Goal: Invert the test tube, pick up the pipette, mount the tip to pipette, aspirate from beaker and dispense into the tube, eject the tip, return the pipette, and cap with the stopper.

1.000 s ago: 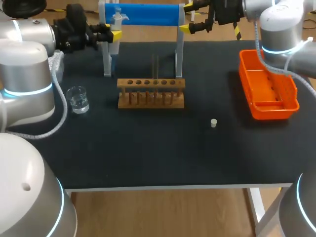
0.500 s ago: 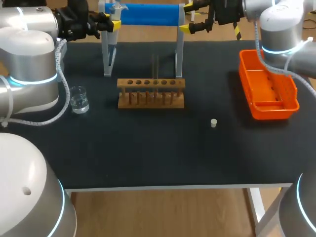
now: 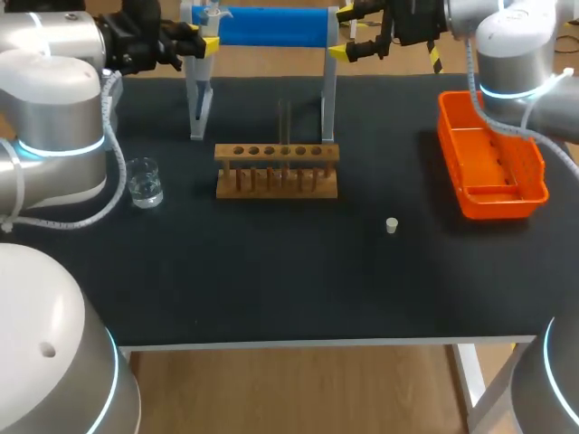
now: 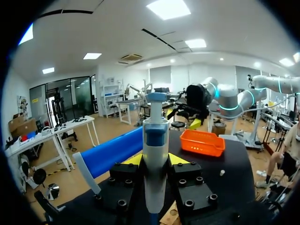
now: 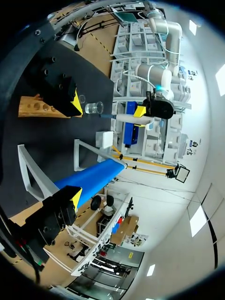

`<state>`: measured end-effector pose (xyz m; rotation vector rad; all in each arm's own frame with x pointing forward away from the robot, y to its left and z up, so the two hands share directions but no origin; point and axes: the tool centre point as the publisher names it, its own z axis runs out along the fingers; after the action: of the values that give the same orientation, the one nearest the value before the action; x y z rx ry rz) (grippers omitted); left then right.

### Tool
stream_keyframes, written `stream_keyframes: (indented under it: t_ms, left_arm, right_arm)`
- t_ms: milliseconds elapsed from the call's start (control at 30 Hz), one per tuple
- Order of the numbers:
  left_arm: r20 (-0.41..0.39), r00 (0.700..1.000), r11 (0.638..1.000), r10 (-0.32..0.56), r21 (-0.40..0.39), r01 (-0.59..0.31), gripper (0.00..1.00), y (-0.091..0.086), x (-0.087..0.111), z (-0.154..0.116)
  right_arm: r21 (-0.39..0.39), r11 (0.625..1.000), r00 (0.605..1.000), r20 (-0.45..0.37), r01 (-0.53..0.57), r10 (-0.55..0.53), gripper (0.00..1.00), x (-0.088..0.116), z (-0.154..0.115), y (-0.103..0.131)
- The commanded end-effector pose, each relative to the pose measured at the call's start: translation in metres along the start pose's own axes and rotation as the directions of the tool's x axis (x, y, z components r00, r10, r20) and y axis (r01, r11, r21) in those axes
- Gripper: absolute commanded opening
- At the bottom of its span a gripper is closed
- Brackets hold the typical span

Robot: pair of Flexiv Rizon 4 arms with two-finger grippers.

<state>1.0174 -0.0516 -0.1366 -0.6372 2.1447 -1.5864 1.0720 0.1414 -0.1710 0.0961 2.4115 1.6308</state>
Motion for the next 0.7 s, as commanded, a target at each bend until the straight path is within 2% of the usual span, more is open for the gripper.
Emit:
stream_keyframes:
  t_ms: [33,100,200,433,700]
  left_arm:
    - [0.016,1.000,1.000,0.007,-0.010,-0.006,0.00,-0.004,-0.012,0.020]
    - [0.028,0.999,0.998,0.043,-0.036,-0.042,0.00,-0.004,-0.017,0.026]
    - [0.050,0.998,0.998,0.040,-0.049,-0.038,0.00,-0.002,-0.026,0.033]
    - [0.164,0.986,0.996,-0.003,-0.083,0.017,0.00,0.008,-0.049,0.045]
    - [0.257,0.965,0.993,-0.046,-0.091,0.071,0.00,0.014,-0.069,0.055]
  right_arm:
    - [0.002,1.000,1.000,-0.003,0.000,0.000,1.00,0.000,-0.001,0.000]
    - [0.002,1.000,1.000,-0.003,0.000,0.000,1.00,0.000,-0.001,0.000]
    - [0.002,1.000,1.000,-0.003,0.000,0.000,1.00,0.000,-0.001,0.000]
    - [0.002,1.000,1.000,-0.003,0.000,0.000,1.00,0.000,-0.001,0.000]
    - [0.002,1.000,1.000,-0.003,0.000,0.000,1.00,0.000,-0.001,0.000]
